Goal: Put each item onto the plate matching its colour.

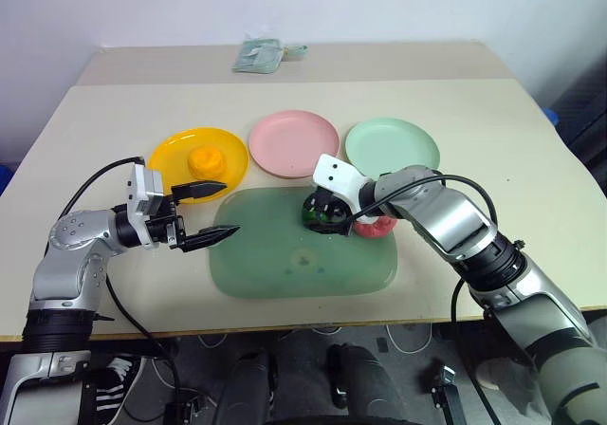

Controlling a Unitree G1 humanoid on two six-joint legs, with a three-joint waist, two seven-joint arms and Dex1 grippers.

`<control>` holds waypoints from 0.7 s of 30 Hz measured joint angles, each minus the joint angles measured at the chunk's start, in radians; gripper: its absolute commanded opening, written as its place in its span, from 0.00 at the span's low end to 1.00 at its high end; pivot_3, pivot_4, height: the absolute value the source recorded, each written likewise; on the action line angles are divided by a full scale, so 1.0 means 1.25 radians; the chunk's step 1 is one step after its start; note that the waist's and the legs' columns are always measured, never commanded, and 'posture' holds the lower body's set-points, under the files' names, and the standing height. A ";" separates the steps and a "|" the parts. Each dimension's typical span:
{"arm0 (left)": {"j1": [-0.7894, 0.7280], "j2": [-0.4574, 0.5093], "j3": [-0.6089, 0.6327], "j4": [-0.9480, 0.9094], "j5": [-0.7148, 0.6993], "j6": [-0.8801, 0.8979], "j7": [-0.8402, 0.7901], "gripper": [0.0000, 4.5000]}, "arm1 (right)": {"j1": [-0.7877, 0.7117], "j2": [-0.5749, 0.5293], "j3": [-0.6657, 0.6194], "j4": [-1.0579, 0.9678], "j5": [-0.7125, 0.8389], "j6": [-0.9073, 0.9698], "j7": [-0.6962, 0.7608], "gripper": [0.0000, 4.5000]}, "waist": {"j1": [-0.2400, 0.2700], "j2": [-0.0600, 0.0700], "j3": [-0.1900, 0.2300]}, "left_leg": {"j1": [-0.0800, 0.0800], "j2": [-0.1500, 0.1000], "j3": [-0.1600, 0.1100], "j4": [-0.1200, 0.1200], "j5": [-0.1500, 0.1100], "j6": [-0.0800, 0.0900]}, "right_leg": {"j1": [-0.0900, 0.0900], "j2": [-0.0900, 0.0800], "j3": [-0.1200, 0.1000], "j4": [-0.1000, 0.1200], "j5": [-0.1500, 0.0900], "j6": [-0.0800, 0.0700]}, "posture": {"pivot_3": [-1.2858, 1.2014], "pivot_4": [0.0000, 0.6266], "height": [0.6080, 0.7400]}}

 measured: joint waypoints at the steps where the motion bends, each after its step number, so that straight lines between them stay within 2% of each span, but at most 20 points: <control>1: 0.000 0.000 0.000 0.000 0.000 0.000 0.000 1.00 | 0.000 0.001 0.000 0.000 -0.002 -0.001 0.002 0.52 | 0.000 0.000 0.000 | 0.000 0.000 0.000 0.000 0.000 0.000 | 0.000 0.000 0.000 0.000 0.000 0.000 | 0.52 0.24 0.96; 8: 0.000 0.000 0.003 0.000 -0.004 0.000 0.003 1.00 | 0.000 0.007 -0.009 -0.008 -0.004 0.010 0.016 0.52 | 0.000 0.000 0.000 | 0.000 0.000 0.000 0.000 0.000 0.000 | 0.000 0.000 0.000 0.000 0.000 0.000 | 0.52 0.24 0.96; 13: -0.010 -0.011 0.020 0.004 -0.003 -0.004 0.025 1.00 | -0.016 0.072 -0.129 -0.005 0.052 0.045 -0.003 0.52 | 0.000 0.000 0.000 | -0.001 0.000 0.000 0.000 0.000 0.000 | -0.001 0.000 0.000 0.001 0.000 0.000 | 0.52 0.24 0.96; 17: -0.057 -0.043 0.036 0.024 -0.002 -0.034 0.076 1.00 | -0.097 0.052 -0.236 0.078 0.045 -0.005 -0.048 0.52 | 0.007 -0.001 -0.001 | -0.001 -0.001 -0.001 0.001 0.000 0.000 | 0.000 -0.001 -0.001 0.000 0.000 0.000 | 0.52 0.24 0.96; 21: -0.082 -0.045 0.056 0.049 0.012 -0.057 0.120 1.00 | -0.098 0.008 -0.279 0.229 -0.017 -0.097 -0.114 0.52 | 0.002 -0.001 -0.001 | -0.002 -0.002 0.000 0.000 0.000 0.000 | -0.001 -0.002 -0.001 -0.001 0.000 0.000 | 0.52 0.24 0.96</control>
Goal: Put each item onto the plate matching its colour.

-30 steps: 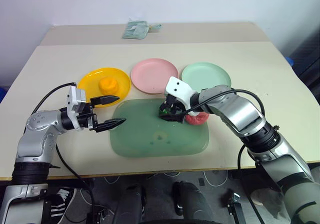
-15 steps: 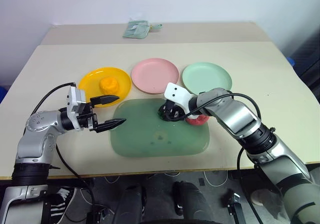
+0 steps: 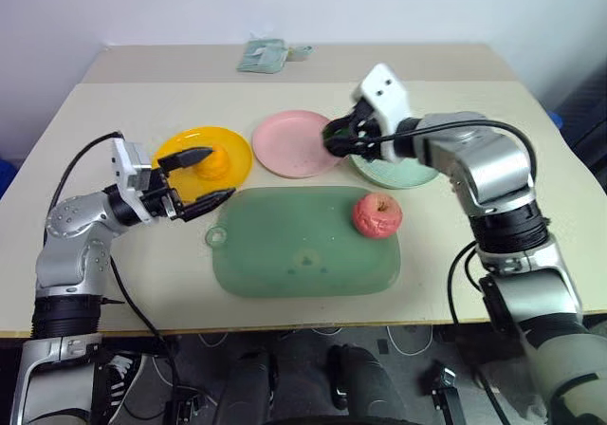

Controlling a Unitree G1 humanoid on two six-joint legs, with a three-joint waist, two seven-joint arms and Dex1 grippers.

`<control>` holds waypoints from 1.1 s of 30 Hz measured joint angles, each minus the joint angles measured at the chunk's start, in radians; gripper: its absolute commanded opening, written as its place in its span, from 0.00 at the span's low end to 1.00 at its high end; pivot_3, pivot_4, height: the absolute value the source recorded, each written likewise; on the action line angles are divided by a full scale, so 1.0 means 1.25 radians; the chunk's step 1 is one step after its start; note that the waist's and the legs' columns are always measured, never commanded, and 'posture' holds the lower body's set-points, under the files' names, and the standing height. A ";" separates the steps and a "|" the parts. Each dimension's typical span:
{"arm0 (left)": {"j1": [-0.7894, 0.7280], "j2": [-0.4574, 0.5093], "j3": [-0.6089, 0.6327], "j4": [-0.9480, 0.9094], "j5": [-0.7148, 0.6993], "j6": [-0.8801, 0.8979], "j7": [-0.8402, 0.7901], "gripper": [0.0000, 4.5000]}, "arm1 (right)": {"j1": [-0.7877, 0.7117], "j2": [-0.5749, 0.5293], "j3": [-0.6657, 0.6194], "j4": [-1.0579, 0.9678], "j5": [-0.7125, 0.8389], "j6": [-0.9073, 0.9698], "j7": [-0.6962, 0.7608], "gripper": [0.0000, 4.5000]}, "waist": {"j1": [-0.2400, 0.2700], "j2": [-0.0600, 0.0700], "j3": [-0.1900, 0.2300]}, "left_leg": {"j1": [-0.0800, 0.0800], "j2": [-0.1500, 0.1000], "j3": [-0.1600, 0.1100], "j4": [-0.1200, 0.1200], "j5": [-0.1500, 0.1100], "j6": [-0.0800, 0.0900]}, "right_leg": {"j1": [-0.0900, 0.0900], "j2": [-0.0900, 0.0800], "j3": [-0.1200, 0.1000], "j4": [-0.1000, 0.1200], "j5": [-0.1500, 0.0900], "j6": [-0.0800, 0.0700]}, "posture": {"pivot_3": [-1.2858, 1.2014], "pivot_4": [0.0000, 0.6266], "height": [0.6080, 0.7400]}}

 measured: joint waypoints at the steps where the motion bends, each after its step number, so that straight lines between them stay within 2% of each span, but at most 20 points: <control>1: -0.001 -0.001 0.000 0.003 0.003 -0.004 0.003 1.00 | 0.000 0.002 -0.019 0.045 -0.005 -0.010 -0.022 0.52 | -0.001 0.000 0.000 | 0.000 0.000 0.000 0.000 0.000 0.000 | 0.000 0.000 0.000 0.000 0.000 0.000 | 0.52 0.24 0.96; 5: -0.010 -0.010 -0.005 0.014 0.011 -0.006 0.012 1.00 | -0.004 0.005 -0.061 0.169 -0.032 -0.060 -0.091 0.52 | -0.005 0.000 0.000 | -0.001 0.002 0.000 -0.001 0.000 0.000 | -0.002 0.002 0.000 0.001 0.000 0.000 | 0.52 0.24 0.96; 10: -0.015 -0.014 -0.007 0.014 0.010 0.019 0.024 1.00 | 0.006 0.008 -0.061 0.211 -0.066 -0.148 -0.109 0.52 | -0.006 0.001 0.000 | -0.001 0.002 0.000 -0.001 0.000 0.000 | -0.003 0.003 0.001 0.002 0.000 0.000 | 0.52 0.24 0.96; 13: -0.015 -0.014 -0.008 0.013 0.010 0.025 0.020 1.00 | 0.015 0.021 -0.063 0.214 -0.064 -0.155 -0.095 0.73 | -0.004 0.001 0.000 | -0.001 0.002 0.000 -0.001 0.000 0.000 | -0.002 0.002 0.001 0.002 0.000 0.000 | 0.52 0.24 0.96; 15: -0.015 -0.014 -0.008 0.013 0.010 0.027 0.018 1.00 | 0.026 0.024 -0.063 0.217 -0.067 -0.159 -0.094 0.94 | -0.004 0.001 0.000 | -0.001 0.002 0.000 -0.001 0.000 0.000 | -0.002 0.002 0.001 0.002 0.000 0.000 | 0.52 0.24 0.96; 16: -0.015 -0.013 -0.008 0.013 0.010 0.028 0.017 1.00 | 0.031 0.024 -0.063 0.217 -0.067 -0.161 -0.093 1.00 | -0.002 0.001 0.000 | -0.001 0.002 0.000 -0.001 0.000 0.000 | -0.002 0.002 0.001 0.002 0.000 0.000 | 0.52 0.24 0.96; 20: -0.014 -0.013 -0.008 0.011 0.009 0.031 0.017 1.00 | 0.033 0.023 -0.079 0.198 -0.061 -0.170 -0.083 1.00 | -0.002 0.001 0.001 | -0.001 0.002 0.000 -0.001 0.000 0.000 | -0.002 0.002 0.001 0.002 0.000 0.000 | 0.52 0.24 0.96; 23: -0.011 -0.013 -0.008 -0.004 0.002 0.045 0.014 1.00 | 0.039 0.020 -0.127 0.126 -0.002 -0.143 -0.043 1.00 | -0.002 0.001 0.001 | -0.001 0.002 0.000 -0.001 0.000 0.000 | -0.002 0.002 0.001 0.002 0.000 0.000 | 0.52 0.24 0.96; 26: 0.003 -0.009 -0.008 -0.027 -0.015 0.071 -0.002 1.00 | 0.072 -0.002 -0.154 -0.001 0.077 -0.064 0.022 1.00 | -0.001 0.001 0.001 | -0.001 0.002 0.000 -0.001 0.000 0.000 | -0.002 0.002 0.001 0.002 0.000 0.000 | 0.52 0.24 0.96; 30: 0.044 0.024 -0.010 -0.061 -0.039 0.123 -0.045 1.00 | 0.198 -0.092 -0.156 -0.223 0.197 0.067 0.137 1.00 | 0.001 0.001 0.001 | -0.001 0.002 0.000 -0.001 0.000 0.000 | -0.002 0.001 0.000 0.001 0.000 0.000 | 0.52 0.24 0.96; 33: 0.054 0.033 -0.019 -0.082 -0.043 0.129 -0.080 1.00 | 0.252 -0.133 -0.142 -0.326 0.237 0.120 0.163 1.00 | 0.001 0.001 0.000 | 0.000 0.002 0.000 0.000 0.000 0.000 | -0.001 0.001 0.000 0.001 0.000 0.000 | 0.52 0.24 0.96</control>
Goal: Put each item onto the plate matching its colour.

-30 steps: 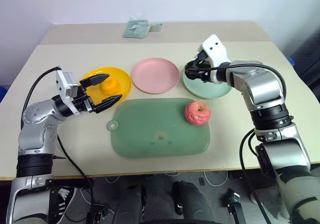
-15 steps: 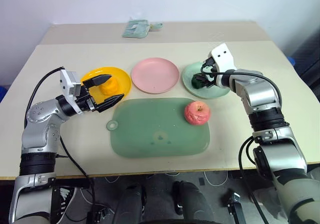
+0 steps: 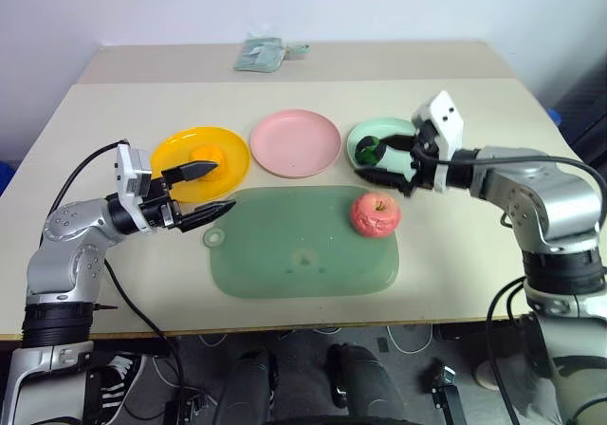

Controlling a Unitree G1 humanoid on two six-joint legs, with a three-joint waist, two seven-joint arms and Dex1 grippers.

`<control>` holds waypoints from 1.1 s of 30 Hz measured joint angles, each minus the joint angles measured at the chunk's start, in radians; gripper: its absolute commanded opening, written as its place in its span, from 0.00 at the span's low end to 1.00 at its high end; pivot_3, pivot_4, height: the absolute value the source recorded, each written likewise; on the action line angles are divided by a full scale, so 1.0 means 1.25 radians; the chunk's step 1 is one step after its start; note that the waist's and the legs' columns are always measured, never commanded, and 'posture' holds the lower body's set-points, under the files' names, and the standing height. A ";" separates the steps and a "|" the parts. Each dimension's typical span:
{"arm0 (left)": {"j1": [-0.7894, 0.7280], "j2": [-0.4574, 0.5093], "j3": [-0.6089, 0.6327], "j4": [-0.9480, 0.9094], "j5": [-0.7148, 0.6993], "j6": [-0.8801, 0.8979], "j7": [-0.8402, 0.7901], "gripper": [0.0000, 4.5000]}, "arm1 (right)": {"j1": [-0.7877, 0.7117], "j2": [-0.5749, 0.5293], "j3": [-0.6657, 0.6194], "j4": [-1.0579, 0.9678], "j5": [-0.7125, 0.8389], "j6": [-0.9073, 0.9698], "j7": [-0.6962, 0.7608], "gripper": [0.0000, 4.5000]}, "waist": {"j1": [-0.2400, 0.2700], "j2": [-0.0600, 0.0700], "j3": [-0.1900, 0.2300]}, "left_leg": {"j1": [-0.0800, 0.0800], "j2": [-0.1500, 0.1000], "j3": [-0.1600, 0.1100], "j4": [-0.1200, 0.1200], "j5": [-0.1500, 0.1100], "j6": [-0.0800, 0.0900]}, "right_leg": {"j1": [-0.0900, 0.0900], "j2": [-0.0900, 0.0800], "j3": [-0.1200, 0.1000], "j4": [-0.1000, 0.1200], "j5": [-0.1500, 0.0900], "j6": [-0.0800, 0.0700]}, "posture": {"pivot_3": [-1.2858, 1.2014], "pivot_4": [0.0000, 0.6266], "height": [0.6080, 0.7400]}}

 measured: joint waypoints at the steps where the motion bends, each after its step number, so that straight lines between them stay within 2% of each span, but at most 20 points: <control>1: 0.007 0.007 -0.011 -0.006 0.007 -0.010 -0.015 1.00 | 0.017 -0.015 0.018 -0.030 -0.004 0.000 0.001 1.00 | -0.001 0.000 0.000 | 0.001 0.000 0.000 0.000 0.000 0.000 | 0.001 0.000 0.000 0.000 0.000 0.000 | 0.52 0.24 0.96; 7: 0.015 0.009 -0.057 -0.006 0.052 -0.059 -0.060 1.00 | 0.091 -0.043 0.114 -0.089 -0.053 -0.027 -0.019 1.00 | -0.001 0.000 0.000 | 0.002 0.000 0.000 0.000 0.000 0.000 | 0.002 0.002 0.000 0.000 0.000 -0.001 | 0.52 0.24 0.96; 11: 0.016 0.018 -0.073 0.017 0.091 -0.114 -0.077 1.00 | 0.103 -0.057 0.122 -0.090 -0.090 -0.062 -0.034 1.00 | 0.000 0.000 0.000 | 0.002 0.000 0.000 0.000 0.000 0.000 | 0.002 0.002 0.000 -0.001 0.000 -0.001 | 0.52 0.24 0.96; 21: 0.013 0.011 -0.074 0.019 0.080 -0.106 -0.072 1.00 | 0.107 -0.060 0.115 -0.058 -0.104 -0.112 -0.029 1.00 | 0.000 0.000 0.000 | 0.002 0.000 0.000 0.000 0.000 0.000 | 0.002 0.002 0.000 -0.001 0.000 0.000 | 0.52 0.24 0.96; 26: 0.011 0.011 -0.074 0.022 0.080 -0.108 -0.070 1.00 | 0.122 -0.092 0.143 -0.036 -0.154 -0.158 -0.017 1.00 | 0.000 0.000 0.000 | 0.002 0.000 0.000 0.000 0.000 0.000 | 0.002 0.002 0.000 -0.001 0.000 0.000 | 0.52 0.24 0.96; 32: 0.012 0.010 -0.074 0.024 0.081 -0.112 -0.069 1.00 | 0.126 -0.085 0.152 -0.022 -0.168 -0.171 -0.014 1.00 | 0.000 -0.001 -0.001 | 0.003 0.000 0.000 0.001 0.000 0.000 | 0.004 0.002 0.000 0.000 0.000 0.000 | 0.52 0.24 0.96; 33: 0.013 0.010 -0.074 0.024 0.081 -0.112 -0.068 1.00 | 0.124 -0.083 0.152 -0.022 -0.168 -0.165 -0.014 0.94 | 0.000 -0.001 -0.001 | 0.004 0.000 0.000 0.001 0.000 0.000 | 0.004 0.002 0.000 0.000 0.000 0.000 | 0.52 0.24 0.96</control>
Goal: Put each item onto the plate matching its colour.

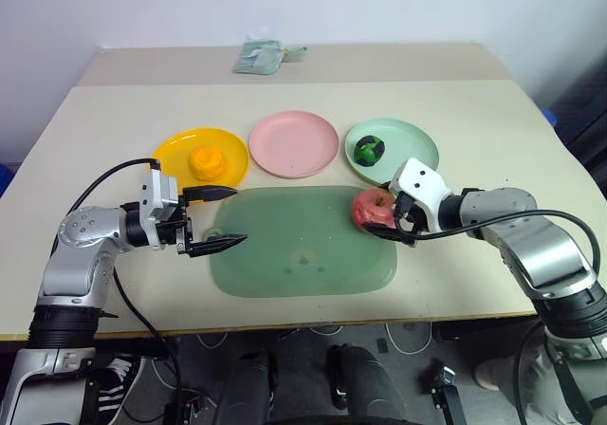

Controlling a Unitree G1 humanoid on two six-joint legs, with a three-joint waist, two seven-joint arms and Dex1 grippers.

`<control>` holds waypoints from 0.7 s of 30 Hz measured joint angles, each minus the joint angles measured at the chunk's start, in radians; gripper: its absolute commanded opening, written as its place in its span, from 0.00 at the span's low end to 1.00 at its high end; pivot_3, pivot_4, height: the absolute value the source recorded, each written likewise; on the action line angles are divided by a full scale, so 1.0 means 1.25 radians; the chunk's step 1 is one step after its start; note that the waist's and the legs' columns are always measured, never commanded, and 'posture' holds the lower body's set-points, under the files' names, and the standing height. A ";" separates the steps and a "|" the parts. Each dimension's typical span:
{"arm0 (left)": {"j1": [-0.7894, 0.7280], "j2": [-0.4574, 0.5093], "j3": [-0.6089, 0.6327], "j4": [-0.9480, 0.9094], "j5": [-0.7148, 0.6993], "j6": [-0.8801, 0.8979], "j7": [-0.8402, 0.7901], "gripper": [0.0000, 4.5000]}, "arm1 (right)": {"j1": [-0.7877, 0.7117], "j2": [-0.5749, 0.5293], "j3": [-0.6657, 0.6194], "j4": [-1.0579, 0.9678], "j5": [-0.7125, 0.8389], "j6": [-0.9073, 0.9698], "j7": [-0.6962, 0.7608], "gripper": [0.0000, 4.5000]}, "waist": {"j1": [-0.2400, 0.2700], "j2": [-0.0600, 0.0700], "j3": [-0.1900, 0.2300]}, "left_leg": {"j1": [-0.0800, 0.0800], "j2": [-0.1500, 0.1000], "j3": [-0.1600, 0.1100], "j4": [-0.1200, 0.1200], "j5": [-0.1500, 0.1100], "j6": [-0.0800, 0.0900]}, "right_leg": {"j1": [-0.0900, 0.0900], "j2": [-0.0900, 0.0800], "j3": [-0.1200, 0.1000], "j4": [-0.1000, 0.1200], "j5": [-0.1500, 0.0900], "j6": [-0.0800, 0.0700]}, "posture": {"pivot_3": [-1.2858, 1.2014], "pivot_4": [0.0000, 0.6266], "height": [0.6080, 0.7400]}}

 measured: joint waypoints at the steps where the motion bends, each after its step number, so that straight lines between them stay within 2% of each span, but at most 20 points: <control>1: 0.000 0.000 0.000 0.000 0.000 0.000 0.001 1.00 | -0.003 0.006 -0.001 0.001 0.003 0.008 0.001 0.88 | 0.000 0.000 0.000 | 0.000 0.000 0.000 0.000 0.000 0.000 | 0.000 0.000 0.000 0.000 0.000 0.000 | 0.52 0.24 0.96; 3: 0.000 0.000 0.000 0.000 0.000 0.000 0.003 1.00 | -0.011 0.022 -0.007 0.007 0.012 0.027 0.001 0.75 | -0.001 0.000 0.000 | 0.001 0.000 0.000 0.000 0.000 0.000 | 0.001 0.000 0.000 0.000 0.000 0.000 | 0.52 0.24 0.96; 4: 0.000 0.000 0.000 0.000 0.000 0.000 0.003 1.00 | -0.013 0.026 -0.008 0.009 0.014 0.031 0.001 0.73 | -0.001 0.000 0.000 | 0.001 0.000 0.000 0.000 0.000 0.000 | 0.001 0.000 0.000 0.000 0.000 0.000 | 0.52 0.24 0.96; 9: 0.000 -0.001 0.000 0.003 0.000 -0.009 0.012 1.00 | -0.017 0.029 -0.004 0.010 0.007 0.026 0.005 0.73 | -0.001 0.000 0.000 | 0.001 0.000 0.000 0.000 0.000 0.000 | 0.001 0.000 0.000 0.000 0.000 0.000 | 0.52 0.24 0.96; 13: -0.025 -0.028 0.003 0.041 0.018 -0.017 0.073 1.00 | -0.047 0.074 -0.006 0.016 0.026 0.054 0.000 0.73 | 0.000 0.000 0.000 | 0.000 0.000 0.000 0.000 0.000 0.000 | 0.000 0.000 0.000 0.000 0.000 0.000 | 0.52 0.24 0.96; 16: -0.053 -0.059 0.029 0.076 0.038 -0.016 0.174 1.00 | -0.116 0.160 -0.023 0.038 0.046 0.061 -0.042 0.73 | -0.005 0.000 0.000 | 0.000 0.000 0.000 0.000 0.000 0.000 | 0.000 0.001 0.000 0.001 0.000 0.000 | 0.52 0.24 0.96; 21: -0.023 -0.102 0.060 0.059 0.038 -0.013 0.286 1.00 | -0.208 0.279 -0.030 0.129 0.018 0.006 -0.132 0.73 | -0.002 0.000 0.000 | -0.002 0.000 0.000 -0.001 0.000 0.000 | -0.002 -0.001 0.000 0.001 0.000 0.000 | 0.52 0.24 0.96</control>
